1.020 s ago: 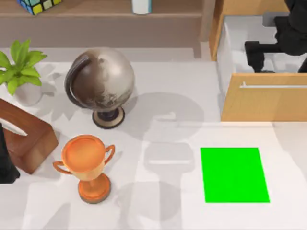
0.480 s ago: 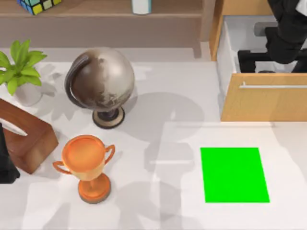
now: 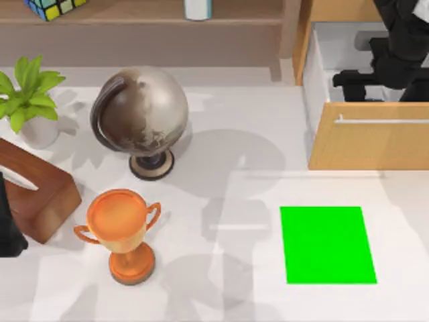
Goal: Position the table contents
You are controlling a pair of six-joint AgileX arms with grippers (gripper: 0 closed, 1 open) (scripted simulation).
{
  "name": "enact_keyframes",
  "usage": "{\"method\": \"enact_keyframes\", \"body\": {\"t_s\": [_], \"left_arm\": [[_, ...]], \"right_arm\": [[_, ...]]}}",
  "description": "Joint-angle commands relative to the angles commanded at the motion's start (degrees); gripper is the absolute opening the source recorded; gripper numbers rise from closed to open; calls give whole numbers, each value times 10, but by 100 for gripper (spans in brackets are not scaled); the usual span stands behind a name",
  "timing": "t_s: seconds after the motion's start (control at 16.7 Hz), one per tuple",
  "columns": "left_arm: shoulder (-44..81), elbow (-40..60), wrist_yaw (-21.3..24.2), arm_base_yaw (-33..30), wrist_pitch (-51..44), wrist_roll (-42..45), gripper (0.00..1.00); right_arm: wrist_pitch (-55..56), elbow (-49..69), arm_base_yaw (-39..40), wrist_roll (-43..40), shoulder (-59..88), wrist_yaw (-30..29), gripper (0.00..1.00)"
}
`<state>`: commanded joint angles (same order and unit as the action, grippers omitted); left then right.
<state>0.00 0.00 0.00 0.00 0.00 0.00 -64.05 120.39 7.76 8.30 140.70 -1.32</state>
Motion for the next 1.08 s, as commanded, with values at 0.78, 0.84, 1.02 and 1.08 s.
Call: {"method": "enact_keyframes", "body": {"t_s": [0.78, 0.84, 1.02, 1.08], "left_arm": [[0, 0, 0, 0, 0, 0, 100], [0, 0, 0, 0, 0, 0, 100], [0, 0, 0, 0, 0, 0, 100], [0, 0, 0, 0, 0, 0, 100]], "right_arm": [[0, 0, 0, 0, 0, 0, 0], [0, 0, 0, 0, 0, 0, 0], [0, 0, 0, 1, 0, 0, 0], [-2, 2, 0, 0, -6, -1, 0]]}}
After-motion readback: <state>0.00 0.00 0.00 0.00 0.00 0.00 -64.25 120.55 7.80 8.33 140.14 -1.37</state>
